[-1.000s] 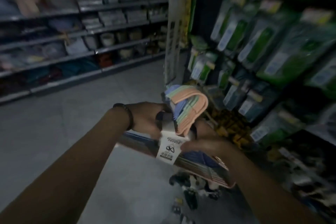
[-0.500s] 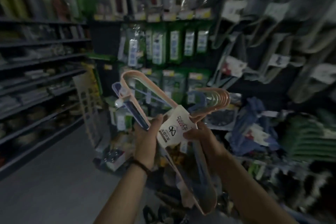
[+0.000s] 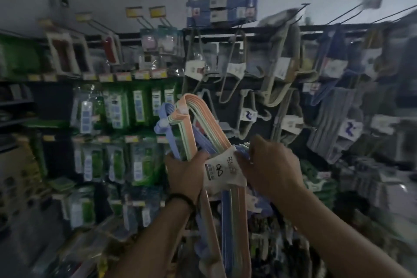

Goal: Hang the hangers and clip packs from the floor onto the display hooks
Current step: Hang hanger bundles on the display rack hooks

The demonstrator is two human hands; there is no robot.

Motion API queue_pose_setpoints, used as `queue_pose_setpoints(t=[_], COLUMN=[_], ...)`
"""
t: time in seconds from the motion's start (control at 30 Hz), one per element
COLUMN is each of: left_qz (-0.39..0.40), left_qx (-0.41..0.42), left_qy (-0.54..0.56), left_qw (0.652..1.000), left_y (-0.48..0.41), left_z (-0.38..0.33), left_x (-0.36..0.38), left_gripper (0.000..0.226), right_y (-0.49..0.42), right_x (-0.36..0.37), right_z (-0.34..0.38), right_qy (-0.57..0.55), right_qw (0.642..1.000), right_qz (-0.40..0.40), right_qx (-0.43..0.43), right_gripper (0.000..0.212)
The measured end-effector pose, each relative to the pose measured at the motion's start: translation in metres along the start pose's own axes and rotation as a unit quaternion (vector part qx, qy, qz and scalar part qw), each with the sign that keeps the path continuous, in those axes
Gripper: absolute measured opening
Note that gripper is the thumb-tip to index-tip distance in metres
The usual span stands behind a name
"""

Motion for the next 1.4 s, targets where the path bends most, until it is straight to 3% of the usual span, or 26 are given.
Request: queue_pose_setpoints(t=[0.13,0.23,0.33,0.43,0.6,0.77,0.97,1.17,1.27,1.4], left_qz=[0.025,0.046,0.078,0.060,0.029,0.035,0.113,0.233,0.329,0.366], left_qx=[0.008,0.030,0.065,0.095,0.112,0.190,0.243,0.270,0.262,0.258], left_qy=[-0.005,-0.015,-0.029,-0.101,-0.246,-0.322,-0.340,-0.395,-0.398,-0.387], left_qw=[1.000,0.998,0.994,0.989,0.962,0.927,0.901,0.847,0.815,0.806], left_y=[-0.009,-0.017,-0.024,-0.042,-0.113,-0.202,-0.292,-0.348,-0.345,-0.339], left_z=[0.006,0.008,-0.004,-0.018,-0.031,-0.035,-0.053,-0.075,-0.081,-0.082], left_x=[0.084,0.133,0.169,0.184,0.189,0.184,0.178,0.217,0.242,0.262], left_gripper=[0.069,0.076,0.094,0.106,0.039,0.019,0.043,0.045,0.051,0.053], right_y=[-0.064,-0.109,-0.144,-0.166,-0.207,-0.265,-0.362,-0.440,-0.473,-0.511], right_x=[-0.012,-0.013,-0.020,-0.019,0.002,0.007,0.004,0.010,0.009,-0.003], right_z=[-0.042,-0.073,-0.098,-0.116,-0.140,-0.160,-0.168,-0.153,-0.140,-0.126], right_qy=[-0.047,-0.107,-0.134,-0.155,-0.137,-0.120,-0.041,0.069,0.065,0.048], right_qw=[0.994,0.988,0.986,0.984,0.986,0.989,0.997,0.997,0.997,0.997], right_qz=[0.025,0.066,0.046,0.034,0.041,-0.011,-0.051,-0.039,-0.037,-0.049], right_qx=[-0.100,-0.095,-0.085,-0.078,-0.081,-0.087,-0.042,-0.016,-0.015,-0.023], right_gripper=[0.025,0.017,0.017,0.016,0.016,0.010,0.019,0.012,0.017,0.009])
Point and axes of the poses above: each hand's wrist, its own y-axis away from the middle knuckle, its own x-axis out of the palm, z = x × y, the point moved 6 cm from there along -y, towards the middle knuckle, and after that the axes turned 5 degrees about z, right-handed, at the moved point
